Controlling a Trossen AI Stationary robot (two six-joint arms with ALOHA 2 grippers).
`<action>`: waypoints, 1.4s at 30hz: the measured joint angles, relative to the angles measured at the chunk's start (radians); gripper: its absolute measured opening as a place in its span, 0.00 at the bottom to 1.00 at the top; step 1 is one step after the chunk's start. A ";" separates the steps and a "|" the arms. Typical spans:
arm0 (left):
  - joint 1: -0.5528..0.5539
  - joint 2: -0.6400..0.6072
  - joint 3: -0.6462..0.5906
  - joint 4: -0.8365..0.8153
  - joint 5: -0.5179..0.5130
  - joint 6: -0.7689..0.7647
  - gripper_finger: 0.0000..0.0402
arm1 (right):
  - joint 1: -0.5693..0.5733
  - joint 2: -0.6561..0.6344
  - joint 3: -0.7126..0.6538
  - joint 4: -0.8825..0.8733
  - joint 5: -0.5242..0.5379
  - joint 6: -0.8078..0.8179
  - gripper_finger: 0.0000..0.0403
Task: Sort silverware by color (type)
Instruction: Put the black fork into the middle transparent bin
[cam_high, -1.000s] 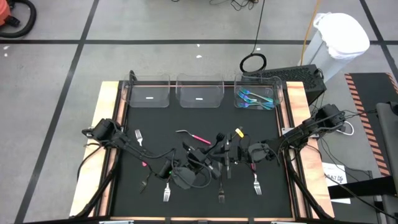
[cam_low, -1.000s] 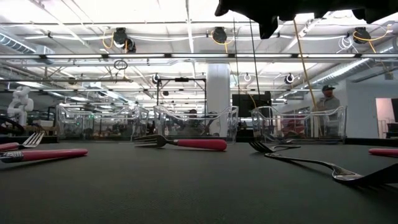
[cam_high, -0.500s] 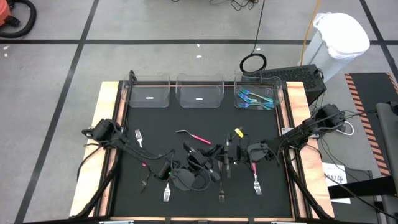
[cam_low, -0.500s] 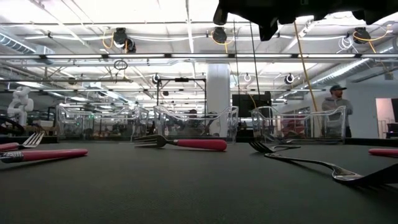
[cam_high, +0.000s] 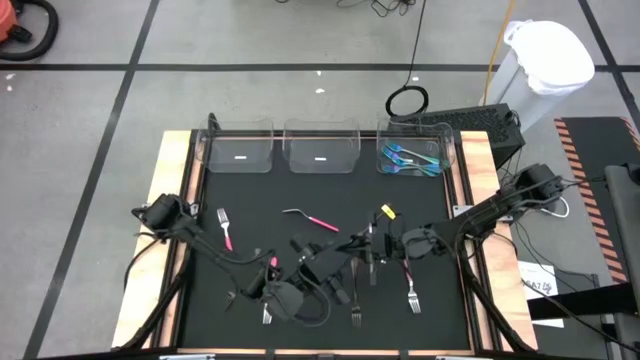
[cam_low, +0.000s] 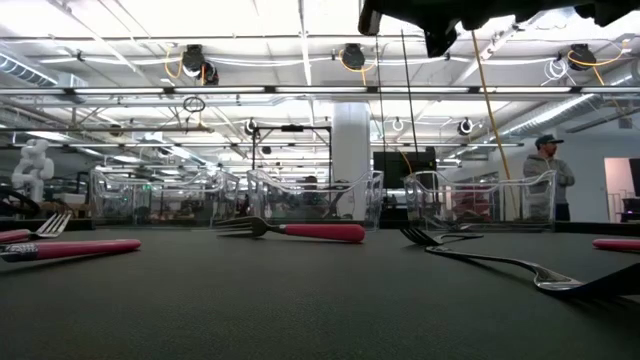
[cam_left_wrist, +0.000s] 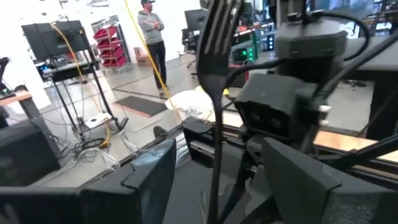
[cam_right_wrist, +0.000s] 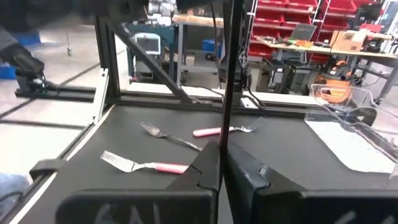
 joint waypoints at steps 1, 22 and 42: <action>-0.006 0.000 0.010 -0.002 0.000 0.012 0.60 | 0.000 -0.010 0.000 -0.015 0.000 0.003 0.01; -0.146 -0.002 0.091 -0.003 -0.163 0.357 0.60 | 0.000 -0.119 0.000 -0.205 0.003 0.011 0.01; -0.008 -0.001 0.091 -0.189 0.227 0.085 0.60 | 0.002 -0.119 0.000 -0.235 -0.158 0.008 0.02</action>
